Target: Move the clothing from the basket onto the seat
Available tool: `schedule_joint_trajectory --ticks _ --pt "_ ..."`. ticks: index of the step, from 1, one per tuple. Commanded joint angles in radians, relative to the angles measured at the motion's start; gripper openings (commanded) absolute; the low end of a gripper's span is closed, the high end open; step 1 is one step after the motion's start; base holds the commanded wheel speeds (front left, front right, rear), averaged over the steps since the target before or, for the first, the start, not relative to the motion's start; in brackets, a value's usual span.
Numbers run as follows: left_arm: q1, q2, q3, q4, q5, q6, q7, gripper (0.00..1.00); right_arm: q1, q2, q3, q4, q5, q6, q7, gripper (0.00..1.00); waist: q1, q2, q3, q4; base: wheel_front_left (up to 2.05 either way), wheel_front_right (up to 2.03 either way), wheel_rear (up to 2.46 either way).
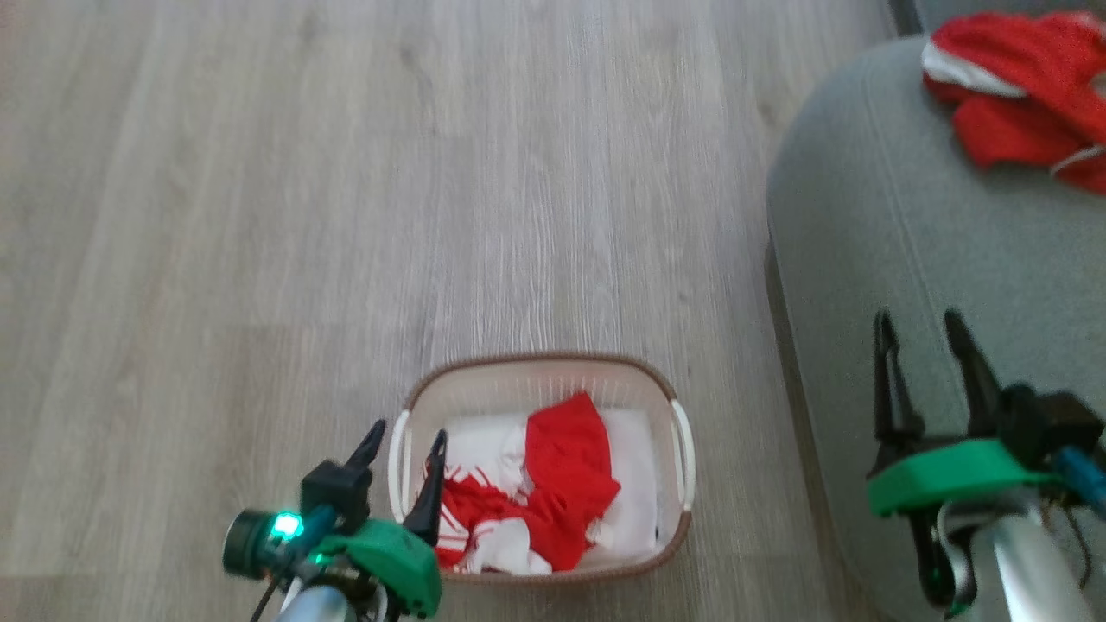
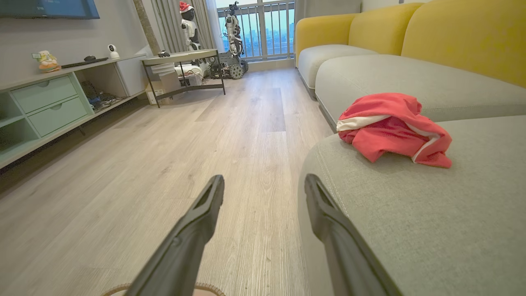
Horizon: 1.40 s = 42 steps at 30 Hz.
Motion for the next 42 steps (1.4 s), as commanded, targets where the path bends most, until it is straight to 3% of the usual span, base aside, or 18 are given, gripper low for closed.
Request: schedule_joint_trajectory --ticks 1,8,24,32,42 --pt "-0.046 0.0 0.025 -0.005 0.01 -0.008 -0.005 1.0 -0.048 -0.002 0.019 -0.04 -0.01 0.0 -0.006 1.0 0.0 -0.0001 0.068 -0.024 0.0 0.0 0.0" --pt "-0.222 -0.026 -0.049 0.212 0.051 -0.059 -0.007 1.0 -0.149 -0.002 0.017 -0.098 -0.009 0.0 -0.006 1.0 0.0 -0.0001 0.26 -0.088 0.0 0.0 0.0" --pt "-0.56 -0.056 -0.203 0.643 0.15 -0.114 0.054 1.0 -0.343 -0.002 0.068 -0.218 0.058 0.0 -0.006 1.0 0.0 -0.0001 0.644 -0.191 0.0 0.0 0.0" --pt "-0.677 -0.061 -0.243 0.751 0.156 -0.13 0.085 1.0 -0.368 -0.002 0.077 -0.277 0.064 0.0 -0.006 1.0 0.0 -0.0001 0.758 -0.204 0.0 0.0 0.0" --pt "-0.748 -0.062 -0.253 0.813 0.141 -0.112 0.093 1.0 -0.384 -0.002 0.086 -0.323 0.081 0.0 -0.006 1.0 0.0 -0.0001 0.822 -0.213 0.0 0.0 0.0"
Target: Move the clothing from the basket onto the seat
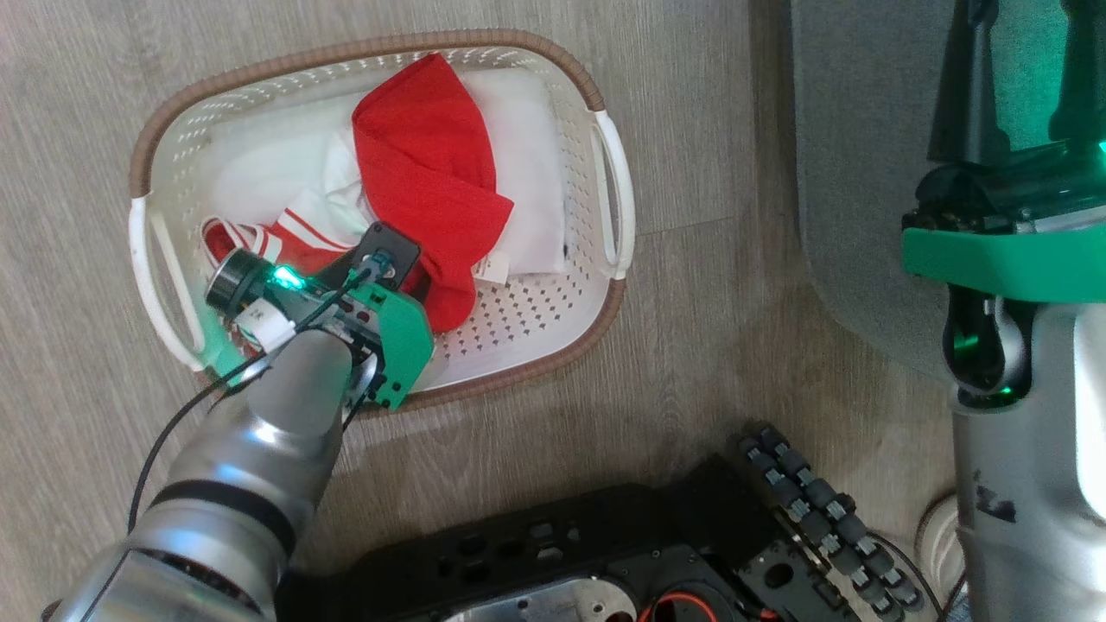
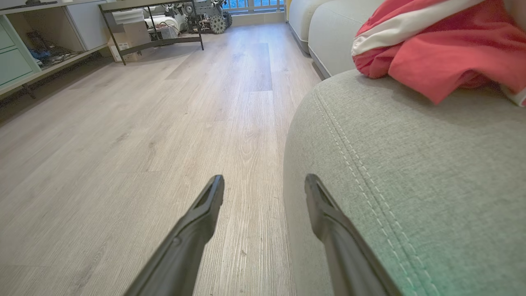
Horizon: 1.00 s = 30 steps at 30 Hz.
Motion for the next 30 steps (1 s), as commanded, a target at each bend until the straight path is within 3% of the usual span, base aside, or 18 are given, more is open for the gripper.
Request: schedule_joint_trajectory --ticks 1,2,3,4,5,13,22,30 --pt "0.021 0.004 0.01 0.0 -0.01 0.008 0.004 0.96 0.024 -0.001 0.016 -0.036 0.003 0.0 -0.006 1.0 -0.0002 0.0001 0.002 -0.001 0.0 0.0 0.0" --pt "0.018 0.004 0.008 0.002 -0.013 0.008 0.003 0.49 0.023 -0.001 0.016 -0.037 0.003 0.0 -0.006 1.0 -0.0002 0.0001 0.001 0.0 0.0 0.0 0.0" --pt "0.017 0.003 0.007 0.004 -0.016 0.005 0.0 0.39 0.023 -0.001 0.015 -0.036 0.002 0.0 -0.006 1.0 -0.0002 0.0001 -0.001 0.0 0.0 0.0 0.0" --pt "0.016 0.003 0.005 0.006 -0.02 0.0 -0.004 0.11 0.023 -0.001 0.014 -0.034 0.001 0.0 -0.006 1.0 -0.0002 0.0001 -0.004 0.001 0.0 0.0 0.0" --pt "0.017 0.003 0.002 0.006 -0.024 -0.005 -0.009 0.0 0.023 -0.001 0.015 -0.031 0.0 0.0 -0.006 1.0 -0.0002 0.0001 -0.009 0.001 0.0 0.0 0.0" --pt "0.042 0.003 -0.009 0.001 -0.072 -0.02 -0.049 0.0 0.017 -0.001 0.021 0.004 -0.004 0.0 -0.006 1.0 -0.0002 0.0001 -0.094 0.007 0.0 0.0 0.0" --pt "0.118 0.003 0.038 -0.039 -0.167 0.003 -0.115 0.0 0.058 -0.001 0.032 0.092 -0.021 0.0 -0.006 1.0 -0.0002 0.0001 -0.313 0.042 0.0 0.0 0.0" --pt "0.234 0.027 0.1 -0.259 -0.201 0.019 -0.121 0.0 0.139 -0.001 0.033 0.166 -0.047 0.0 -0.006 1.0 -0.0002 0.0001 -0.538 0.082 0.0 0.0 0.0"
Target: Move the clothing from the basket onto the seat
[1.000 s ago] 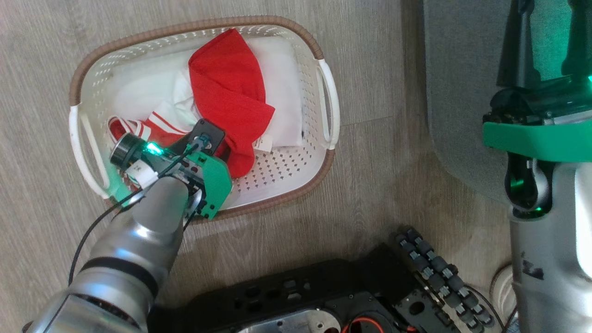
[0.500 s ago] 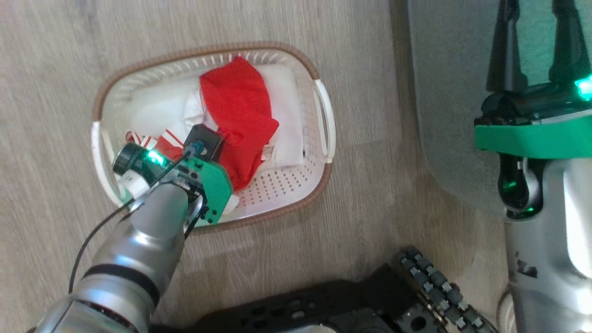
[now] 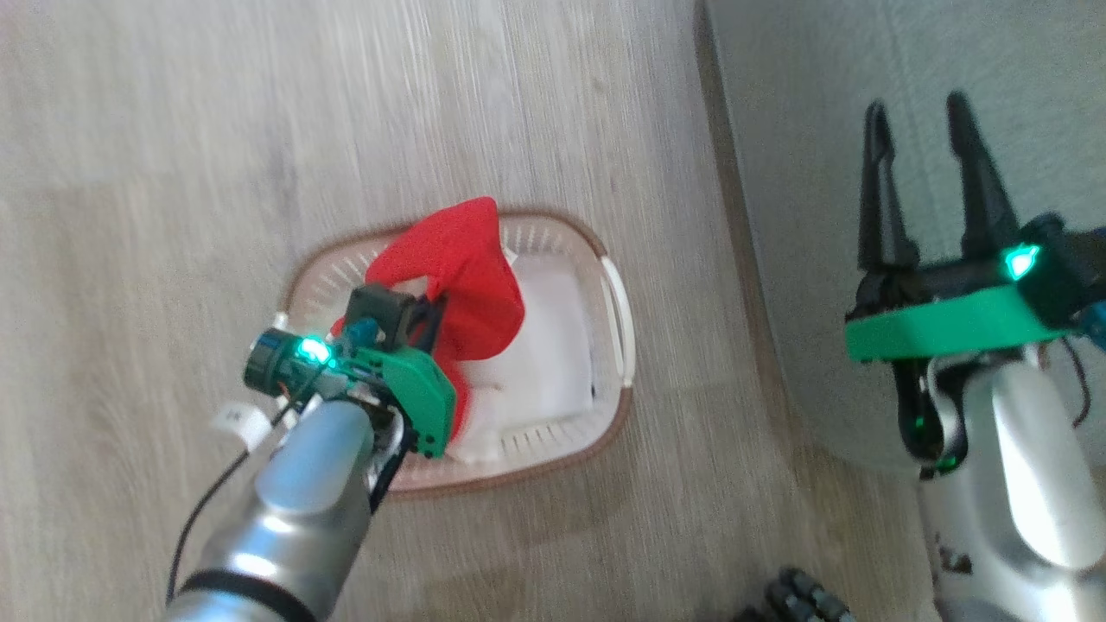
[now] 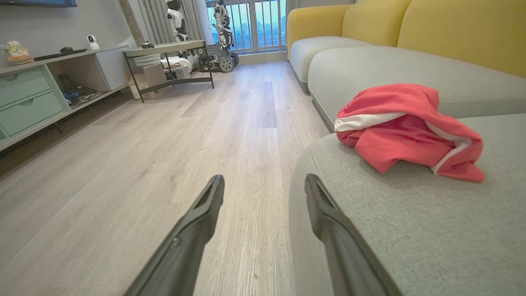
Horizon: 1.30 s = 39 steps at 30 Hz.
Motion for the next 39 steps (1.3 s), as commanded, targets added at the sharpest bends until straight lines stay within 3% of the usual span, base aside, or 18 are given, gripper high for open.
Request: schedule_joint_trajectory --ticks 1,9,17,28,39 --pt "0.056 0.027 0.044 -0.086 -0.01 0.014 -0.013 0.0 0.04 -0.001 0.017 -0.012 -0.013 0.0 -0.006 1.0 0.0001 -0.0001 -0.157 0.04 0.0 0.0 0.0" --pt "0.156 0.053 0.082 -0.299 0.002 0.013 -0.014 0.0 0.148 -0.001 0.021 0.046 -0.03 0.0 -0.006 1.0 0.0001 -0.0001 -0.38 0.075 0.0 0.0 0.0" --pt "0.168 0.064 0.096 -0.406 0.001 0.008 -0.014 0.0 0.214 -0.001 0.049 0.084 -0.031 0.0 -0.006 1.0 0.0001 -0.0001 -0.538 0.093 0.0 0.0 0.0" --pt "0.064 0.047 0.08 -0.513 -0.014 -0.003 0.053 0.0 0.214 -0.001 0.15 0.139 -0.01 0.0 -0.006 1.0 0.0001 -0.0001 -0.627 0.102 0.0 0.0 0.0" --pt "-0.046 0.006 0.007 -0.534 -0.041 -0.013 0.08 0.0 0.145 -0.001 0.34 0.238 0.021 0.0 -0.006 1.0 0.0001 -0.0001 -0.655 0.105 0.0 0.0 0.0"
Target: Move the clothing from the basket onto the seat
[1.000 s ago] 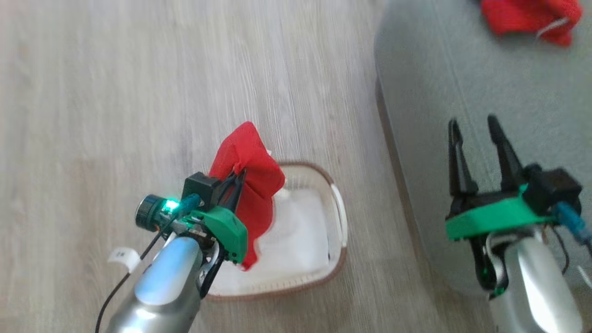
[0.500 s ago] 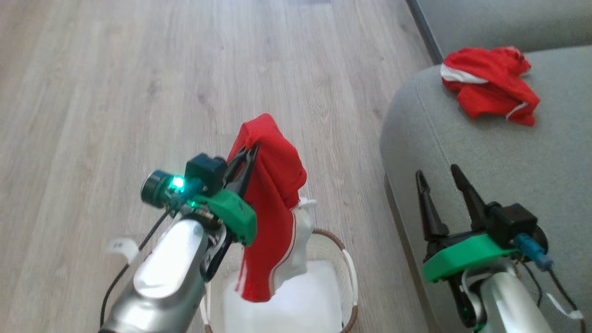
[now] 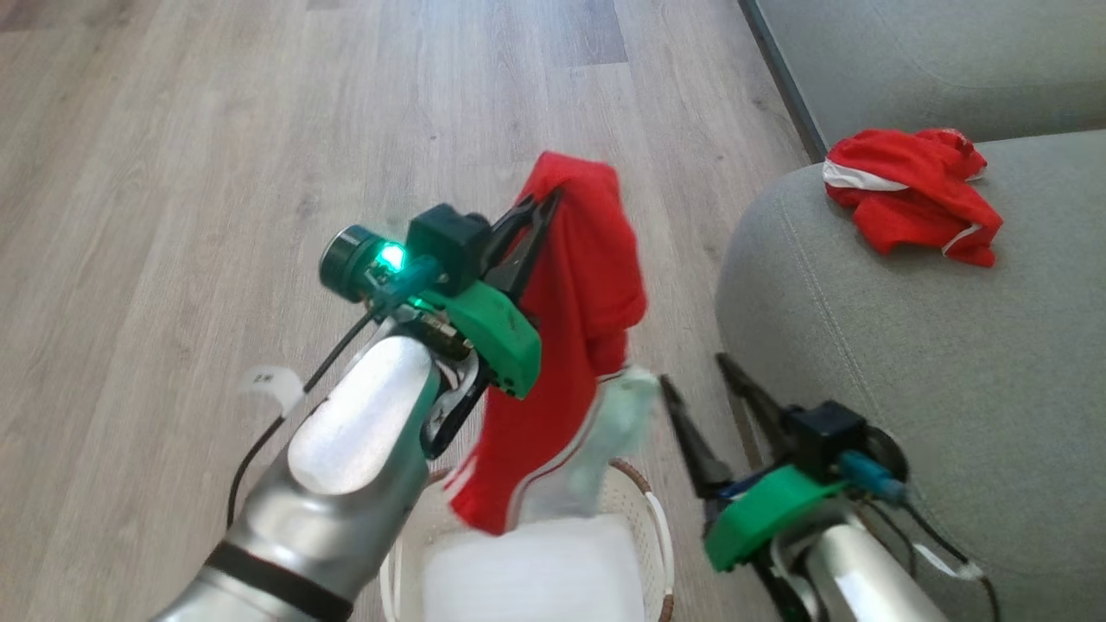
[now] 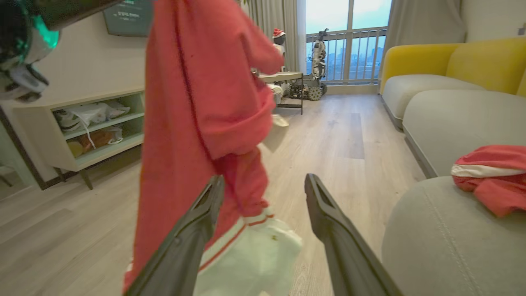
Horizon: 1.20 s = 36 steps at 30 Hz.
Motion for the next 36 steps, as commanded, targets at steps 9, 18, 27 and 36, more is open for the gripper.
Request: schedule_joint_trajectory --ticks 9,18,27,36 --pt "-0.137 0.003 -0.067 -0.073 -0.066 0.013 0.005 0.0 -0.193 0.001 0.128 0.127 -0.027 0.0 -0.006 1.0 0.0001 -0.0001 -0.009 -0.008 0.0 0.0 0.0" --pt "-0.165 0.003 -0.187 -0.125 -0.162 0.062 0.001 0.0 -0.284 0.001 0.253 0.243 0.068 0.0 -0.006 0.7 0.0001 -0.0001 -0.017 0.014 0.0 0.0 0.0" --pt "-0.157 0.002 -0.216 -0.052 -0.204 0.096 -0.022 0.0 -0.302 0.001 0.268 0.252 0.128 0.0 -0.006 0.0 0.0001 -0.0001 -0.012 0.035 0.0 0.0 0.0" --pt "-0.116 0.019 -0.169 0.022 -0.232 0.115 -0.07 1.0 -0.293 0.001 0.159 0.164 0.068 0.0 -0.006 0.0 0.0001 -0.0001 0.006 -0.007 0.0 0.0 0.0"
